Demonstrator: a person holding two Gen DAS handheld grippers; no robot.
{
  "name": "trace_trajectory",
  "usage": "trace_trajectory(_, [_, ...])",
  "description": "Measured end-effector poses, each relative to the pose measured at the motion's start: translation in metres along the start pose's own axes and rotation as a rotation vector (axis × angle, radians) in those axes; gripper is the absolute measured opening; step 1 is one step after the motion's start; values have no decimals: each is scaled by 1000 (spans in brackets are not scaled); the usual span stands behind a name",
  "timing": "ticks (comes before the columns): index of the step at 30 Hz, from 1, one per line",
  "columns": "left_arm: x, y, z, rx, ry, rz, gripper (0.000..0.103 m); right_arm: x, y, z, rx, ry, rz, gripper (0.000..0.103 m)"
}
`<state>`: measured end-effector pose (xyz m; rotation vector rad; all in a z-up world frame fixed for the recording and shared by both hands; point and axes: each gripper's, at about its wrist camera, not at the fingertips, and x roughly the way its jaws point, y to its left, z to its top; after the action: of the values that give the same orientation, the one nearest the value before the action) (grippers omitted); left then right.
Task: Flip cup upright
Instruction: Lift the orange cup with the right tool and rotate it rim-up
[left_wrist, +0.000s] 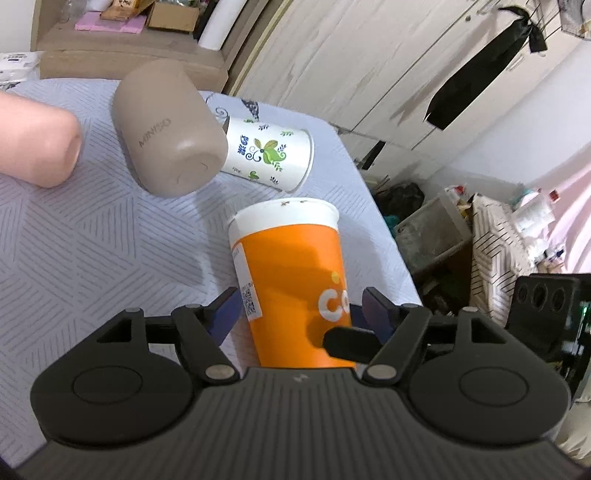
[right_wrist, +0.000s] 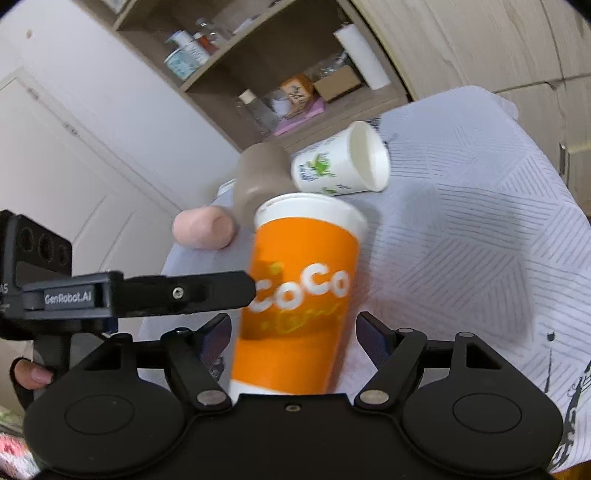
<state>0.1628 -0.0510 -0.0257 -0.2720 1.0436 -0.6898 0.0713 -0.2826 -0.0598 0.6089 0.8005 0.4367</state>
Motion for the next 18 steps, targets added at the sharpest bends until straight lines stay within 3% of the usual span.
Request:
trace_trajectory(5, [7, 0, -5, 9, -4, 3, 76, 7, -5, 0, 26, 41, 87, 79])
trace_trajectory(11, [16, 3, -7, 20, -16, 37, 80, 14, -8, -3, 34, 54, 81, 73])
trace_trajectory(18, [20, 12, -16, 5, -16, -27, 84, 7, -5, -10, -3, 23, 94, 72])
